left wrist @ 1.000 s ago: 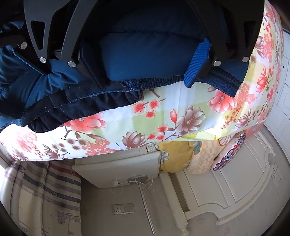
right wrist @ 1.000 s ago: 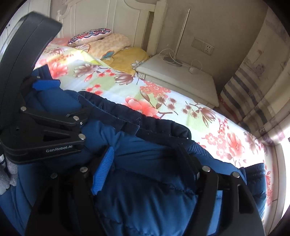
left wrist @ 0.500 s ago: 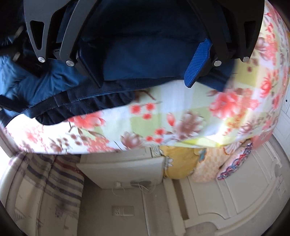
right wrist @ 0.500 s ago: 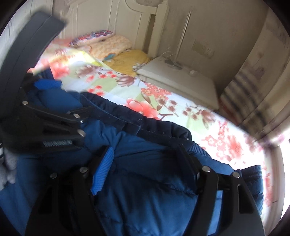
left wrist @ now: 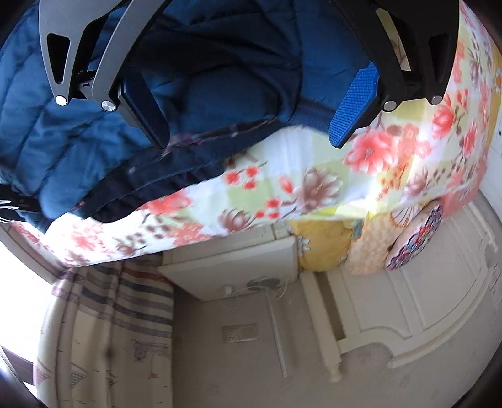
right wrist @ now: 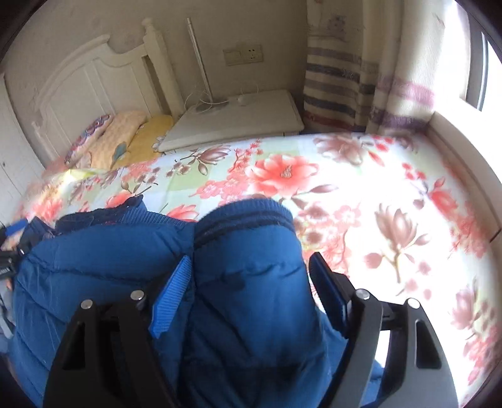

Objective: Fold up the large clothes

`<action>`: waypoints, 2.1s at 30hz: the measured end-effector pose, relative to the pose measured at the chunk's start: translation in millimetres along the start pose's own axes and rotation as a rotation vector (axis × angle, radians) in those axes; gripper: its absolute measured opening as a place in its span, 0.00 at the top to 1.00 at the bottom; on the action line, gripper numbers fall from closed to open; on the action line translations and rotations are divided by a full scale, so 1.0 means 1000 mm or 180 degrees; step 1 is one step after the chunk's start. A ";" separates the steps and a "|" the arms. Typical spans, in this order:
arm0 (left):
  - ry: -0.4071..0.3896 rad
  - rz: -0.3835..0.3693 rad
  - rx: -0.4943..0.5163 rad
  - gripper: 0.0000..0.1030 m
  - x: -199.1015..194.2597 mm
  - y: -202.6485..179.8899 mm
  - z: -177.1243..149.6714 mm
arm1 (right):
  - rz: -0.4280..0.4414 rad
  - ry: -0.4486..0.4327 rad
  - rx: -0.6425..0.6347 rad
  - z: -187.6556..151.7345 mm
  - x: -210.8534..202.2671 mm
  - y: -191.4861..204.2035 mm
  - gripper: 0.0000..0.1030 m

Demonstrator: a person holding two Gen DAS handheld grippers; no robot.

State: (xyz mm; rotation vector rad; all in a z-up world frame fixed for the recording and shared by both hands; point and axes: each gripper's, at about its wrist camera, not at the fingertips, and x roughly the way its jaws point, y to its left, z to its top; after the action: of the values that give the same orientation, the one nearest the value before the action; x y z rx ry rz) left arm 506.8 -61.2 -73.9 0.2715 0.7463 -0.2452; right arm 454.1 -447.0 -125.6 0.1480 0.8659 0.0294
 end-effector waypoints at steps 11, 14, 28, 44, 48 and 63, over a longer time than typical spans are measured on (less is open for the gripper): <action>-0.0269 -0.0002 -0.0455 0.04 -0.024 0.015 0.022 | 0.0318 -0.0053 0.0491 0.004 -0.012 -0.037 0.77; -0.0077 0.0281 -0.0530 0.04 -0.015 0.045 0.002 | 0.0242 0.0132 0.0735 0.000 -0.005 -0.049 0.46; 0.0558 0.0727 -0.0648 0.04 0.044 0.067 -0.032 | -0.0047 0.0119 -0.0388 0.007 0.019 0.063 0.31; 0.0074 0.0810 -0.0765 0.05 -0.031 0.037 -0.023 | 0.0372 -0.0507 -0.0364 0.001 -0.065 0.083 0.20; 0.0024 0.0713 -0.0522 0.05 -0.044 -0.016 -0.030 | 0.0351 -0.0682 -0.1053 -0.023 -0.098 0.140 0.02; 0.0265 0.0853 -0.0480 0.04 -0.056 0.022 -0.088 | -0.0069 -0.0138 -0.0836 -0.054 -0.073 0.107 0.03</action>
State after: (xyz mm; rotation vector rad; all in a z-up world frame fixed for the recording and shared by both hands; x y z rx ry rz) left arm 418.6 -4.9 -93.9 0.2365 0.7973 0.0765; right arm 369.4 -340.8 -89.9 -0.1064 0.8126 0.1185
